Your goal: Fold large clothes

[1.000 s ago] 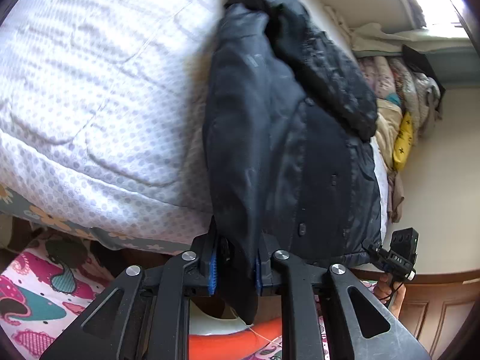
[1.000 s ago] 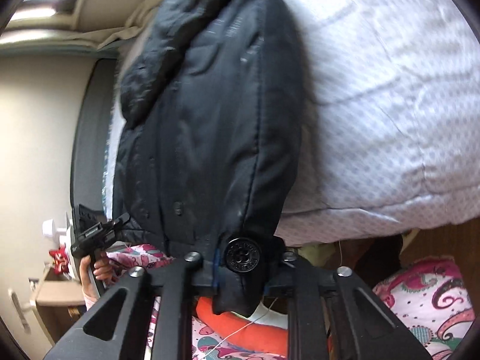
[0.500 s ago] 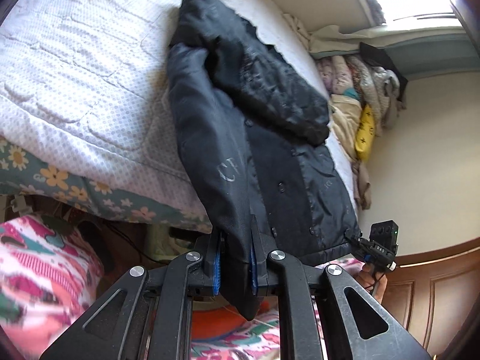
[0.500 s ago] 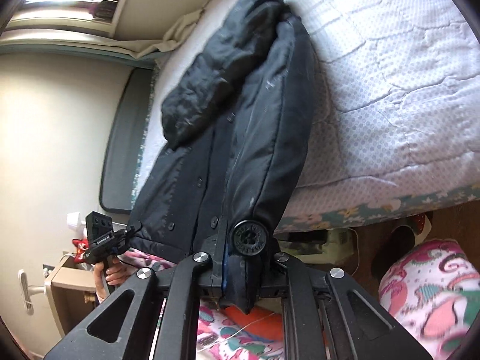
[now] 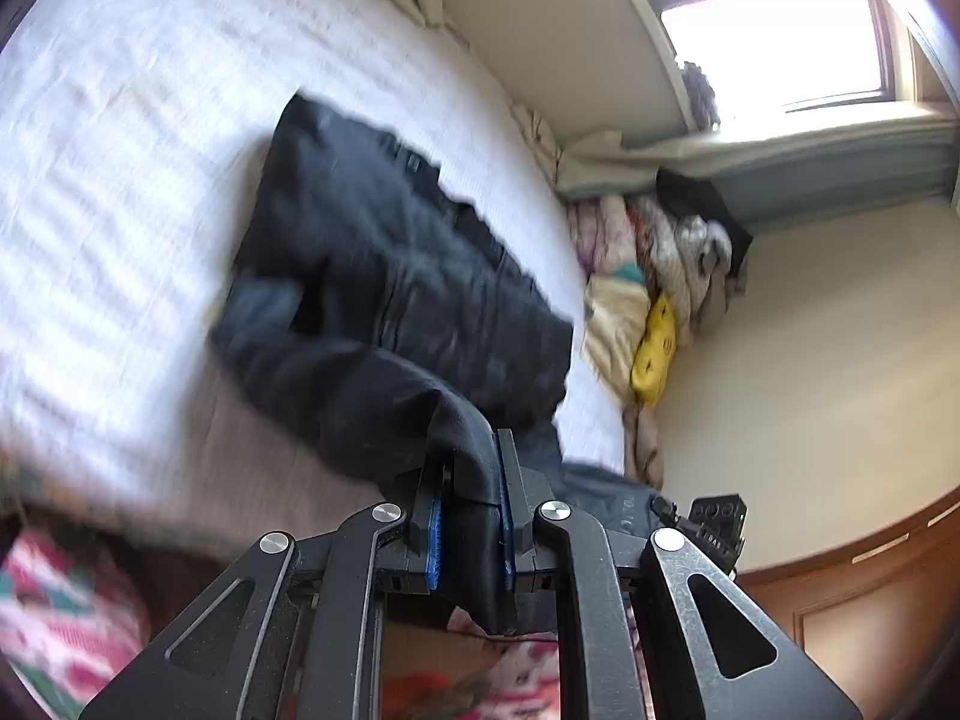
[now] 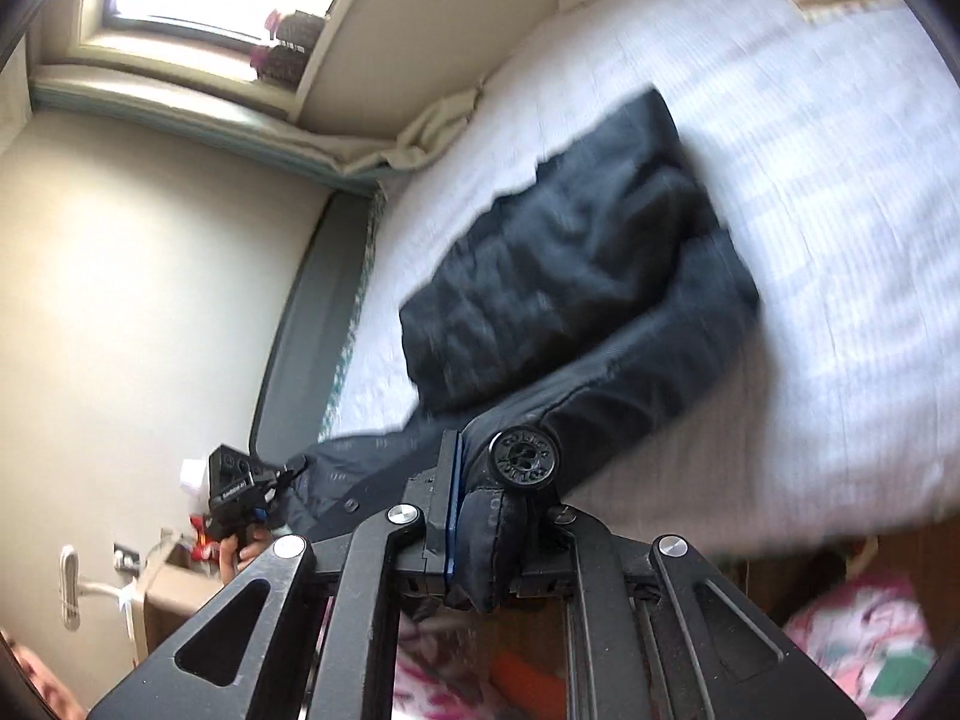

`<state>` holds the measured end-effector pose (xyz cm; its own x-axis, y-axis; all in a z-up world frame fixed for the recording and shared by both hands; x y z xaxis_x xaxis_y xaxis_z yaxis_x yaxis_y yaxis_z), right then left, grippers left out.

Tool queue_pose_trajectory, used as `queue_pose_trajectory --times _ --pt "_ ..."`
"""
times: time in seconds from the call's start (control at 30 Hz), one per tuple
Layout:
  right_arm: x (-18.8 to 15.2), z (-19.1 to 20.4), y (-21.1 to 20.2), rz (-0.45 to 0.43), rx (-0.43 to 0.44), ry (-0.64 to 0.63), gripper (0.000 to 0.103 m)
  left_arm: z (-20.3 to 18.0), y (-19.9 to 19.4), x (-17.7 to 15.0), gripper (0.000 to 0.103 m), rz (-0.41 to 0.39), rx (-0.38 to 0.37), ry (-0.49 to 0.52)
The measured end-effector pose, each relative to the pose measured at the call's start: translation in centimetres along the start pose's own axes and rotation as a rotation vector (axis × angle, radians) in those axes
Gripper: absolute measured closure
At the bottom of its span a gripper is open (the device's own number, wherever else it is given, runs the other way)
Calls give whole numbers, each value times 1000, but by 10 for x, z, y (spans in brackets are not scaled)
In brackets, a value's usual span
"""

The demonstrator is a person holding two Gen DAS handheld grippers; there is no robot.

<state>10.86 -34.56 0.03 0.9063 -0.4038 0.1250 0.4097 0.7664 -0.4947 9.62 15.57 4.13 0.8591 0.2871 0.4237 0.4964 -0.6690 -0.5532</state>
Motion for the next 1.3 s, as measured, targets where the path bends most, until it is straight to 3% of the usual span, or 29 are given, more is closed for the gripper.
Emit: queue_pose_trajectory --times 0.27,0.43,0.8,0.9,0.97,1.0,1.07,1.1,1.13,1.3 --pt "93 34 45 -72 12 2 96 3 40 91 87 -64 47 2" --pt "145 33 83 -108 -23 45 96 23 75 133 87 -66 84 -40" --pt "214 -12 151 -130 -74 149 90 77 141 176 83 -38 167 -128" --pt "226 -23 163 -147 -80 164 88 86 152 179 74 -41 196 -156" --pt "231 -28 168 -155 -75 179 82 90 157 180 58 -44 213 -169" --pt "233 -31 171 -157 -75 186 76 91 158 180 54 -47 215 -174" --pt "236 -35 172 -164 -58 208 58 92 158 182 36 -59 213 -193" --pt "238 -36 171 -175 -42 222 45 92 157 183 33 -70 213 -201" --pt "240 -35 167 -188 -23 235 40 91 153 184 30 -89 222 -203" --pt "247 -22 138 -274 -36 170 39 76 134 193 28 -147 250 -128"
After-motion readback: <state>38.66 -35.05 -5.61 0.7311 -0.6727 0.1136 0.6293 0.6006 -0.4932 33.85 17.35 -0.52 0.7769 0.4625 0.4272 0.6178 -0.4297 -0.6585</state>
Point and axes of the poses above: each gripper's, at about its wrist camera, not at the fingertips, and y roughly the way its jaws point, z to its left, x to its top, the point moved 6 cm from there along y, roughly the way its jaws point, and after that the axes turned 13 degrees about y, right-handed, at the moved point
